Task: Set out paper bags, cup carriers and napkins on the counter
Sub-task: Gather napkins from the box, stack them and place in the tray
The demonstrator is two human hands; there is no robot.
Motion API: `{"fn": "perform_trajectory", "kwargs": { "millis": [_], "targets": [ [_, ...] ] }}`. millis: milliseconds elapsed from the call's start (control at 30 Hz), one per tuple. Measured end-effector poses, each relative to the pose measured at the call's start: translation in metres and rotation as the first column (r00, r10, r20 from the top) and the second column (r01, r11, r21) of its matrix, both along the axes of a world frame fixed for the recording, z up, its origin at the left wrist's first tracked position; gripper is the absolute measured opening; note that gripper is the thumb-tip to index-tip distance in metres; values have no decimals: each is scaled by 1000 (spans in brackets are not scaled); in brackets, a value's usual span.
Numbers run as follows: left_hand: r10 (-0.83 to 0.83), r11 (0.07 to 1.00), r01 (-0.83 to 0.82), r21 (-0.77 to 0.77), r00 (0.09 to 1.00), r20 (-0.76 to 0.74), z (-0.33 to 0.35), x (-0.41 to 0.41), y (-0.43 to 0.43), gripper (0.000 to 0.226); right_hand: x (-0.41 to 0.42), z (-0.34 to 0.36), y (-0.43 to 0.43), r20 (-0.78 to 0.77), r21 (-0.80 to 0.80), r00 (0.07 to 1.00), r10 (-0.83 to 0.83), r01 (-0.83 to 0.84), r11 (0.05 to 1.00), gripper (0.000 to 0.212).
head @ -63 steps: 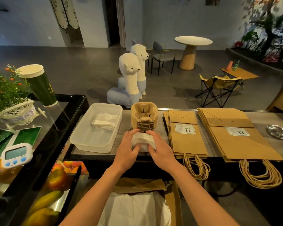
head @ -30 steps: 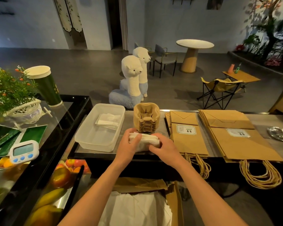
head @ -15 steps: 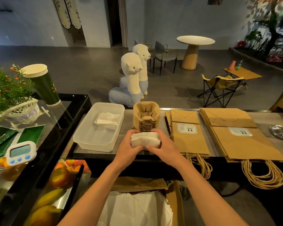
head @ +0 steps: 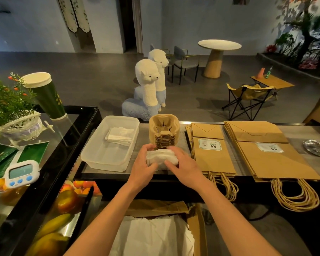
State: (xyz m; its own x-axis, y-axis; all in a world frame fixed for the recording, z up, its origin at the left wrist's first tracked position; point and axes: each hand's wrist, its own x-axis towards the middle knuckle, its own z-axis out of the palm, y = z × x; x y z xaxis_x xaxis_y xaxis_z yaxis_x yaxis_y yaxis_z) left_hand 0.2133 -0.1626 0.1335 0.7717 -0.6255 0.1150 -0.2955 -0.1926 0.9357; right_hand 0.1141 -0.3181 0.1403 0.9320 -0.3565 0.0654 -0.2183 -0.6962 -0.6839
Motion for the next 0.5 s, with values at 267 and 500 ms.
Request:
{"fn": "perform_trajectory", "kwargs": {
  "millis": [267,500],
  "targets": [
    [59,998,-58,-20,996,71,-2,-3,4,47,-4,-6,4,55,-46,997,-45,48,998,37],
    [180,974,-170,-150,982,58,19,-12,6,54,-7,8,12,287,5,953,-96,98,995,36]
  ]
}}
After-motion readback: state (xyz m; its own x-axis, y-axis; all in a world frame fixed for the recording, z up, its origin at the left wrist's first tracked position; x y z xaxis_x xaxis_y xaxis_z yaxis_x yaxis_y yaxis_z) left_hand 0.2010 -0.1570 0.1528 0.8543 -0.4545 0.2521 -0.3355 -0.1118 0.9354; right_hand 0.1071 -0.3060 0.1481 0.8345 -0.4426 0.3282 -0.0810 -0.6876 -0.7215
